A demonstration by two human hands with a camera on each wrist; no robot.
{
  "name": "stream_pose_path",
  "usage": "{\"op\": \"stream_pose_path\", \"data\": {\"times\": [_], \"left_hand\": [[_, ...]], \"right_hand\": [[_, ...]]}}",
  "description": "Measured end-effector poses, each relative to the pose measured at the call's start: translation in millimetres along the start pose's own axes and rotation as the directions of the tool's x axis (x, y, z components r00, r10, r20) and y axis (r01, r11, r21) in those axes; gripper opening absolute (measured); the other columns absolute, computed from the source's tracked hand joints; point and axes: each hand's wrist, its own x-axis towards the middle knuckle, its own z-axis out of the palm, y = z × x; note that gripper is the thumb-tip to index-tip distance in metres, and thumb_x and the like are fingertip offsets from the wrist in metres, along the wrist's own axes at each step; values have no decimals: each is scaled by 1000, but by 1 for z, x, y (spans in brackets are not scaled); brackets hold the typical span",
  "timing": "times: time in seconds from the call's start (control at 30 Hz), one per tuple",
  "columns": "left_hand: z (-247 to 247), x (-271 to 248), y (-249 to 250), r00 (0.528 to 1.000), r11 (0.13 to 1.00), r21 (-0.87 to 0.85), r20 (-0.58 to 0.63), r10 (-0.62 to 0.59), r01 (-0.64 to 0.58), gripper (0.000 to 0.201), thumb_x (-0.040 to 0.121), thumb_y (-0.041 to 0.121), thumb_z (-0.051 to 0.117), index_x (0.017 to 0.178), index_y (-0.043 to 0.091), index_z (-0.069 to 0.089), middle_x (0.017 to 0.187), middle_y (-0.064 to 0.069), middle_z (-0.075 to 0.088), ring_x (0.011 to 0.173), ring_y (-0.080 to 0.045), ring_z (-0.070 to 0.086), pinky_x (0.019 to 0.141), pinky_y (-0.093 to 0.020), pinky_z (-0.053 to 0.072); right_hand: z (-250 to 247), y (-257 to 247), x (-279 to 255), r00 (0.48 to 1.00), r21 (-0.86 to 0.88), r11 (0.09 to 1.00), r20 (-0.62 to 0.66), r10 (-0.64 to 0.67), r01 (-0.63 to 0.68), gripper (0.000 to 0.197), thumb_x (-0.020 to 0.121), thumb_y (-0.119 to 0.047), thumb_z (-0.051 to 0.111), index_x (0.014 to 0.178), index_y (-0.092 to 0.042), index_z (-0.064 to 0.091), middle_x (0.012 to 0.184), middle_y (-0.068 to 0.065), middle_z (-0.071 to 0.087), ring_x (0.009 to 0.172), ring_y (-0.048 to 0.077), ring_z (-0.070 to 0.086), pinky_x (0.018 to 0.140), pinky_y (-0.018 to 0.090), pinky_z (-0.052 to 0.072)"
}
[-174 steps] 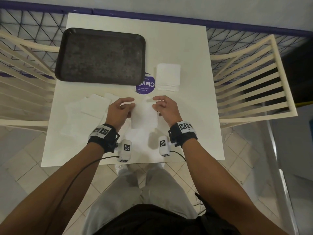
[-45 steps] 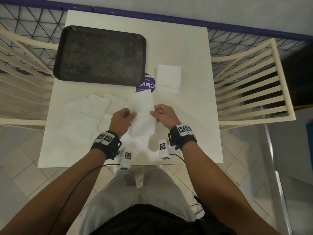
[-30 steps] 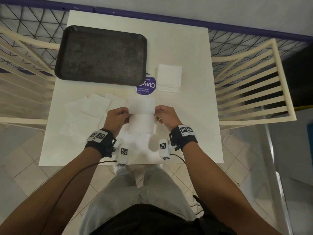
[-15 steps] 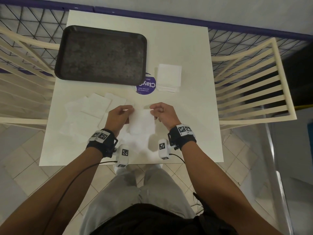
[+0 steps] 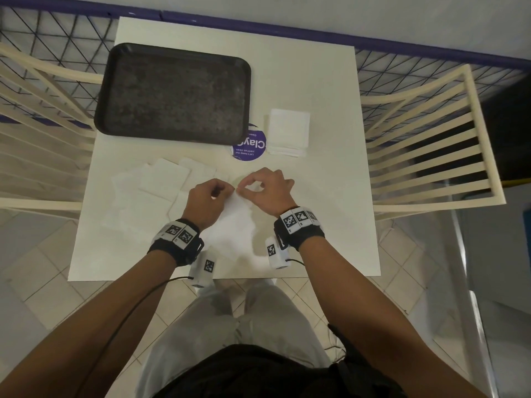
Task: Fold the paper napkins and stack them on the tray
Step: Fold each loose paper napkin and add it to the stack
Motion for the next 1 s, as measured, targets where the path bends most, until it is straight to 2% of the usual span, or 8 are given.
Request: {"op": "stream_pose_path", "data": {"times": [0.17,0.3,0.5,0.6,0.73,0.8,0.9,1.0], "left_hand": [[0,-3,6,998,999,31,-56,38,-37,7,101,18,63,97,19,68,93,4,71,82,-12,63,67,-1,41],[-6,-2,1,991,999,11,-124,41,-40,6,103,17,59,101,14,65,95,3,68,84,-15,61,67,-1,40],[-6,-1,0,984,1000,-13,-177,22,-25,8,104,16,56,102,13,63,97,7,65,84,-16,59,66,-2,38],[-3,1,1,981,1000,-14,-195,18,-22,7,104,16,56,104,13,62,101,2,65,85,-20,59,67,-2,37],[-1,2,4,976,1000,-11,-219,11,-14,10,104,14,54,107,10,62,102,1,64,89,-21,60,69,-7,37],[0,3,5,973,1000,-10,-232,15,-18,11,104,13,53,109,8,62,102,1,64,90,-21,60,71,-7,38],[0,4,7,969,1000,-18,-247,-6,2,13,105,12,52,111,7,62,103,1,64,92,-20,59,78,-16,41],[1,7,9,970,999,-34,-242,-25,18,13,105,14,53,112,8,62,103,2,64,92,-19,59,78,-18,42]], "right_hand": [[0,-8,1,1000,-39,999,1,-13,13,18,82,-52,66,81,-35,72,95,-16,67,96,14,53,81,40,21],[-13,0,3,999,-3,999,5,47,-47,17,86,-46,65,79,-31,71,84,-20,69,80,-1,56,79,38,20],[-9,12,6,996,227,969,25,91,-94,13,87,-32,70,74,-33,70,69,-17,71,75,1,62,91,45,47],[-8,6,3,995,323,942,13,98,-97,6,92,-24,69,86,-23,70,80,-14,69,75,1,60,78,22,47],[-1,-1,0,986,398,902,75,152,-169,12,94,-37,66,95,-26,67,96,-5,72,86,16,68,83,29,53],[4,-2,0,980,382,903,90,178,-199,24,92,-43,66,103,-22,68,93,-1,74,79,14,69,78,24,52],[7,-1,-3,979,379,903,98,177,-202,24,92,-33,69,104,-13,66,76,3,74,55,5,64,59,9,45],[8,4,-2,980,378,904,89,178,-199,13,91,-23,68,98,-12,66,67,-1,70,50,4,60,60,12,45]]}}
